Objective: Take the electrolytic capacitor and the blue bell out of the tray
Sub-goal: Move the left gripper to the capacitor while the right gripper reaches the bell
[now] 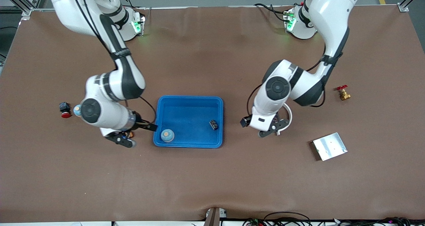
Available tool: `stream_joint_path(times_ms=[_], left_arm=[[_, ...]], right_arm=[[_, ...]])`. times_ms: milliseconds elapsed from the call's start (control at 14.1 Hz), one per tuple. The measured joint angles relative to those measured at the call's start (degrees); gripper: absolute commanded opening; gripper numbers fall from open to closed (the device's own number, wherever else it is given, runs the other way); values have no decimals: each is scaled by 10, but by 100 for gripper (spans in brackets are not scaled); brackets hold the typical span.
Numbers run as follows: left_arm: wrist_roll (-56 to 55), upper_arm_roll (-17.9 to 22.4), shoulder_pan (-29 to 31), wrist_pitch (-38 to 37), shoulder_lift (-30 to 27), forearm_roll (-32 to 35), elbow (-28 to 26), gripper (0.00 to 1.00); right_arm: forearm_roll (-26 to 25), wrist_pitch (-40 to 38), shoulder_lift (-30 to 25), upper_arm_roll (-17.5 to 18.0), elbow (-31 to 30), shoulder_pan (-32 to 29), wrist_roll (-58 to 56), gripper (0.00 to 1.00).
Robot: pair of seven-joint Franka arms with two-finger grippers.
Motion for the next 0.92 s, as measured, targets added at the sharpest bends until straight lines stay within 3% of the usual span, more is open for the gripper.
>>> stream_joint_path(times_ms=[495,919], left_arm=[[-130,8,-68,4,102,0,136,100],[-192,30,-98,69,132,0,152,100]], right_arm=[[-19,24,69,11,63,12,92,100],[-45,28,128,11,115,29,127,100]])
